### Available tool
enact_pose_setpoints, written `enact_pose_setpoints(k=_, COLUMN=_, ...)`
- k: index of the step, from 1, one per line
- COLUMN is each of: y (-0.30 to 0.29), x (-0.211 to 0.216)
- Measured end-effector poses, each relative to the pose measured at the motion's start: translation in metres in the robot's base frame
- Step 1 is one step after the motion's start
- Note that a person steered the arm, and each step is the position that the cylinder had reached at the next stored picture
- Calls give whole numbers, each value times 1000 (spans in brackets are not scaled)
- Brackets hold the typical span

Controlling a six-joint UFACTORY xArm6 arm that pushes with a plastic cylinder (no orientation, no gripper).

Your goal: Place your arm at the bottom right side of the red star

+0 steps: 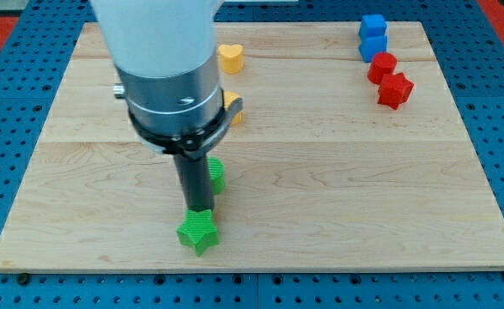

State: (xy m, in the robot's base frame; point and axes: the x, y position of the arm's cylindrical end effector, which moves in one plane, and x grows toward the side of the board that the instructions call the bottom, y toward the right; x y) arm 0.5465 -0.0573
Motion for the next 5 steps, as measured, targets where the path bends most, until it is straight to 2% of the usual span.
enact_pose_setpoints(k=2, y=-3, x=-21)
enact_pose_setpoints(k=3, y=15, x=-18)
enact_pose_setpoints(k=5, y=161, x=-55)
